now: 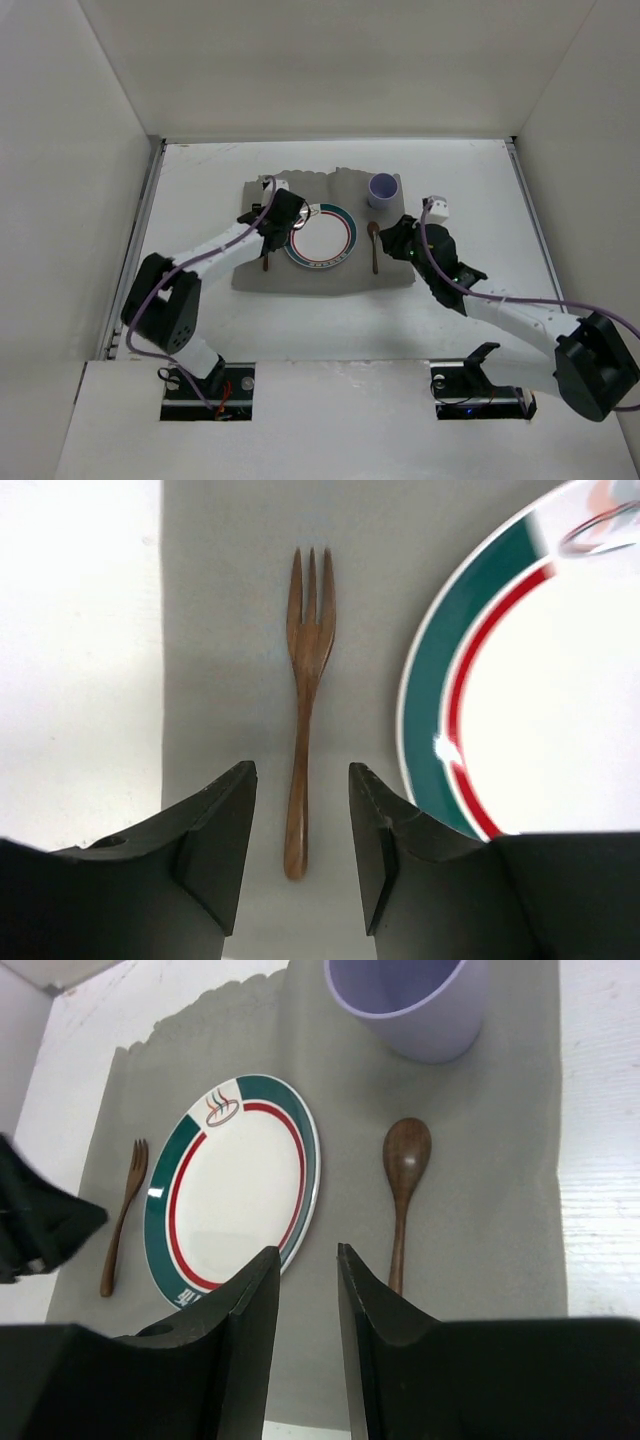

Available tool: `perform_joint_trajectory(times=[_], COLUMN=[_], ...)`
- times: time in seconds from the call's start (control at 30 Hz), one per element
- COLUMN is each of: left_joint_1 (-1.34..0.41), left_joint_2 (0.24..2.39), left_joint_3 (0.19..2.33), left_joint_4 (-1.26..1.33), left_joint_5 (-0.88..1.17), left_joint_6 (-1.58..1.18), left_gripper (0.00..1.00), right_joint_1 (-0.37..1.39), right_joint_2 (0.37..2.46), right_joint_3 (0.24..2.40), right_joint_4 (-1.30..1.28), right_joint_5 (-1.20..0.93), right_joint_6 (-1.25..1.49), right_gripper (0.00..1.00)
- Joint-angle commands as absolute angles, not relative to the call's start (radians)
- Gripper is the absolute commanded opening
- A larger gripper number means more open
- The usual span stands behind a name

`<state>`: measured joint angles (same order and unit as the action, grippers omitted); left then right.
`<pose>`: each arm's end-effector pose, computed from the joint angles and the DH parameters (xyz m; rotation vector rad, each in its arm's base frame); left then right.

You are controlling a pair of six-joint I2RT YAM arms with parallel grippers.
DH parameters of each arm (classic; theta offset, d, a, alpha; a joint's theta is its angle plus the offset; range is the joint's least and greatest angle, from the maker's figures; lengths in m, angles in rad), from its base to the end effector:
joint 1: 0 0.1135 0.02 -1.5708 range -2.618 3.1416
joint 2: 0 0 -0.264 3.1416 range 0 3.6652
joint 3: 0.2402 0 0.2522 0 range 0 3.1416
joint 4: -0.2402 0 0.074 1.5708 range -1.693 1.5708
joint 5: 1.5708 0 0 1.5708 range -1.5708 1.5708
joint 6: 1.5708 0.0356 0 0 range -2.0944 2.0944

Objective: Set the dinner table for one person

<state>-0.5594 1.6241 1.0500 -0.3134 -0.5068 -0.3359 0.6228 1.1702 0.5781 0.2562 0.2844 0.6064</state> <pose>0.2962 -0.1651 0.2129 0.0463 2.3225 0.1840 0.2137 0.1412 0.2340 0.1797 1.9244 0.5624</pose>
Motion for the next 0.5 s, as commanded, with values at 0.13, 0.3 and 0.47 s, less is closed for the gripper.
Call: perform_joint_trajectory(times=[0.13, 0.3, 0.47], left_joint_1=[-0.556, -0.492, -0.406], left_joint_2=[1.278, 1.08, 0.904], left_joint_3=[0.919, 0.789, 0.634], left_joint_4=[-0.183, -0.158, -0.179], left_joint_5=[-0.523, -0.515, -0.509], left_joint_6=[-0.454, -0.57, -0.675], left_gripper=[0.4, 0.41, 0.43], right_joint_1=[0.579, 0.527, 0.43], right_joint_2=[0.961, 0.839, 0.755], right_joint_3=[0.482, 0.394, 0.328], right_joint_4=[0.339, 0.394, 0.397], right_joint_5=[0.397, 0.469, 0.497], right_joint_6=[0.63, 0.669, 0.73], right_gripper=[0.41, 0.46, 0.5])
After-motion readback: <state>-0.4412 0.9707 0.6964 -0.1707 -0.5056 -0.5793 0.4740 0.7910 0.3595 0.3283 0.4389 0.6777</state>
